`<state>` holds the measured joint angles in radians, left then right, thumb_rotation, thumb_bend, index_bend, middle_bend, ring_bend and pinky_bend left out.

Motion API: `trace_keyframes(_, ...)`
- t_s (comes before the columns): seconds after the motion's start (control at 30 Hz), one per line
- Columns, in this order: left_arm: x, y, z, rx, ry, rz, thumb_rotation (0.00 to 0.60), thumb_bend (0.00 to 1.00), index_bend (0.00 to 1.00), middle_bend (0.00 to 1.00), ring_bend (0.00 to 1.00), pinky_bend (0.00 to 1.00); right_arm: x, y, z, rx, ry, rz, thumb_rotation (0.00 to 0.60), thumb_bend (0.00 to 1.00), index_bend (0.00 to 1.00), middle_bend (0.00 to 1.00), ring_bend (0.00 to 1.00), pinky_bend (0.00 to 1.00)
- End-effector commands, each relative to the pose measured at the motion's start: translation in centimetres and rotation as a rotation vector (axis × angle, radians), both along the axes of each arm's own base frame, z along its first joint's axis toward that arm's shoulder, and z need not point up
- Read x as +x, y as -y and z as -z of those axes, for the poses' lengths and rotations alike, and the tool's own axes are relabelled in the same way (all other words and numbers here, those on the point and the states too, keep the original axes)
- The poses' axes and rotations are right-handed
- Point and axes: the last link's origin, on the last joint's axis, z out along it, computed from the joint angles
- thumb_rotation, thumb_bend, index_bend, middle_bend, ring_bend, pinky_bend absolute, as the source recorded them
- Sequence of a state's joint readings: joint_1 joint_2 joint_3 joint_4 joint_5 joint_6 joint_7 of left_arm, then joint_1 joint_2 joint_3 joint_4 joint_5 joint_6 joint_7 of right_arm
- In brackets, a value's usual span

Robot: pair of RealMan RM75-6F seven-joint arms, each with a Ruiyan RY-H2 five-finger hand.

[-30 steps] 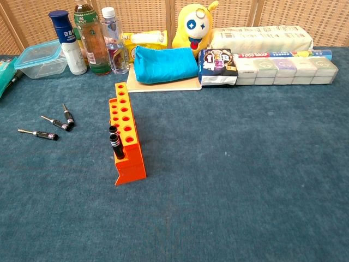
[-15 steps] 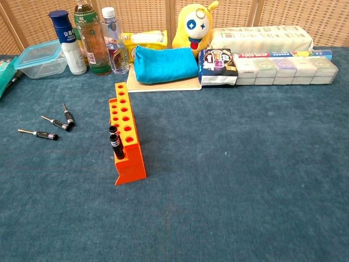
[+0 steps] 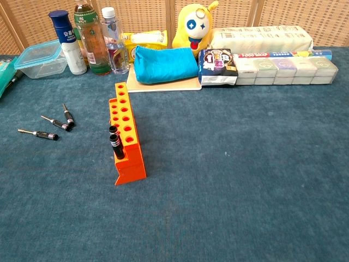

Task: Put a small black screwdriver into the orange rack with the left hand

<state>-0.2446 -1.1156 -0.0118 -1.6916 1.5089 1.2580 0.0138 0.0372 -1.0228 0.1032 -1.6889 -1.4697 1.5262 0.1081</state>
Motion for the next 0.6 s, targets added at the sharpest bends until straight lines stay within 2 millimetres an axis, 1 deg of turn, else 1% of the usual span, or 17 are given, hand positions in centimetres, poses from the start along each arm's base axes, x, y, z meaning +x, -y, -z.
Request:
trace_keyframes(0.03, 1.4, -2.1, 1.6, -0.052, 0.001, 0.01, 0.6, 0.35, 0.17, 1.0, 1.0, 1.0, 0.0, 0.0, 0.0, 0.003, 0.005, 0.001, 0.6, 0.0, 0.02, 0.03, 0.02, 0.08)
trace_keyframes(0.07, 1.6, -2.4, 2.0, -0.063, 0.006, 0.004, 0.6, 0.38, 0.19, 1.0, 1.0, 1.0, 0.0, 0.0, -0.1, 0.004, 0.007, 0.0, 0.6, 0.0, 0.02, 0.03, 0.02, 0.08)
trace_keyframes(0.13, 1.9, -3.0, 2.5, -0.085, 0.007, -0.015, 0.6, 0.4, 0.21, 1.0, 1.0, 1.0, 0.0, 0.0, 0.0, 0.009, 0.01, -0.001, 0.6, 0.0, 0.02, 0.03, 0.02, 0.08)
trace_keyframes(0.3, 2.5, -4.1, 3.6, -0.11, -0.01, -0.042, 0.6, 0.4, 0.25, 1.0, 1.0, 1.0, 0.0, 0.0, 0.1, 0.022, 0.017, -0.001, 0.6, 0.0, 0.02, 0.02, 0.02, 0.08)
trace_keyframes(0.43, 2.4, -5.1, 4.5, -0.1, -0.018, -0.085, 0.6, 0.41, 0.27, 1.0, 1.0, 1.0, 0.0, 0.0, 0.2, 0.031, 0.02, 0.0, 0.6, 0.0, 0.02, 0.03, 0.03, 0.08)
trace_keyframes(0.6, 2.0, -5.7, 5.9, -0.131, -0.021, -0.128, 0.6, 0.41, 0.28, 1.0, 1.0, 1.0, 0.0, 0.0, 0.4, 0.042, 0.022, 0.004, 0.6, 0.0, 0.02, 0.02, 0.03, 0.08)
